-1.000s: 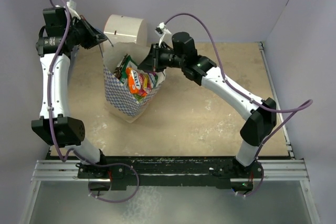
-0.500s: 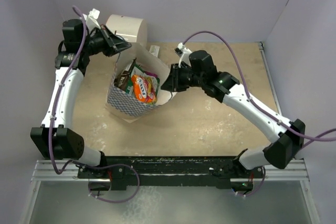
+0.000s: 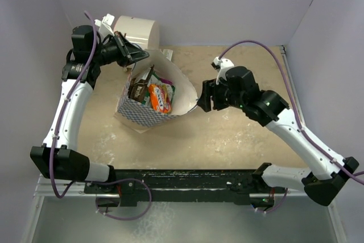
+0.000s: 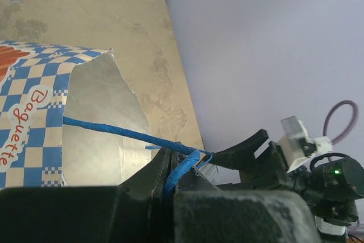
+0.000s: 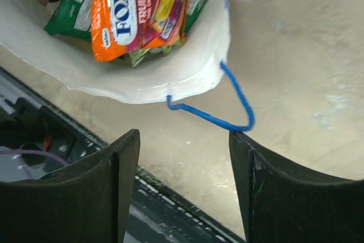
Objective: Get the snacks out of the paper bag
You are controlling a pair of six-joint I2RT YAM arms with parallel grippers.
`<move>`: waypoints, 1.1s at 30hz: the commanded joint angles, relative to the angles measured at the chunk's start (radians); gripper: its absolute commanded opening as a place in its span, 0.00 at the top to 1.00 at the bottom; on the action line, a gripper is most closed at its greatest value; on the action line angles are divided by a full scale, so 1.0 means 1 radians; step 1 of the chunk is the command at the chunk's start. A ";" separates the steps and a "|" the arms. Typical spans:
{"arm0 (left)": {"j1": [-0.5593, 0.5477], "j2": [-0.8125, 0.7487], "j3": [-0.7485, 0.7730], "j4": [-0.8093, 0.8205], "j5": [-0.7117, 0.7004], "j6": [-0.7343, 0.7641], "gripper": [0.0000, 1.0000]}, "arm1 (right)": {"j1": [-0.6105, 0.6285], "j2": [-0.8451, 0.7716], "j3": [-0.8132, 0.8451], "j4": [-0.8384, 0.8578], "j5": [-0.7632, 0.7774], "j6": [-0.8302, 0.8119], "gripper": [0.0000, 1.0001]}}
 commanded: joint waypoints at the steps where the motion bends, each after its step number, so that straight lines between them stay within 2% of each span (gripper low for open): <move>1: -0.005 -0.035 0.033 0.005 0.050 -0.033 1.00 | -0.001 -0.025 0.134 -0.050 0.149 -0.209 0.32; 5: -0.006 -0.033 0.044 -0.043 0.058 -0.022 1.00 | 0.001 -0.033 0.170 0.112 0.151 -0.354 0.20; 9: -0.006 -0.037 0.025 -0.051 0.070 -0.059 1.00 | 0.000 -0.031 0.141 0.365 0.056 -0.439 0.18; 11: -0.006 -0.038 0.022 -0.044 0.078 -0.072 1.00 | 0.001 -0.010 0.098 0.494 -0.093 -0.523 0.20; 12: -0.006 -0.038 0.026 -0.049 0.078 -0.072 1.00 | 0.002 -0.005 0.061 0.564 -0.198 -0.618 0.23; 14: -0.005 -0.036 0.039 -0.076 0.067 -0.070 1.00 | 0.008 0.006 -0.010 0.682 -0.369 -0.828 0.21; 16: -0.006 -0.039 0.043 -0.074 0.067 -0.076 1.00 | 0.016 0.043 -0.029 0.757 -0.432 -0.958 0.16; 21: -0.006 -0.032 0.067 -0.089 0.091 -0.071 1.00 | 0.018 0.219 0.076 0.683 -0.501 -1.233 0.15; 24: -0.006 -0.038 0.082 -0.109 0.094 -0.048 1.00 | 0.024 0.296 0.082 0.669 -0.532 -1.422 0.16; 27: -0.006 -0.033 0.092 -0.124 0.105 -0.039 1.00 | 0.026 0.354 0.090 0.751 -0.510 -1.438 0.22; 30: -0.006 -0.029 0.092 -0.127 0.113 -0.036 1.00 | 0.026 0.409 0.122 0.732 -0.548 -1.542 0.33; 33: -0.006 -0.021 0.092 -0.126 0.123 -0.035 1.00 | 0.031 0.453 0.150 0.729 -0.559 -1.578 0.37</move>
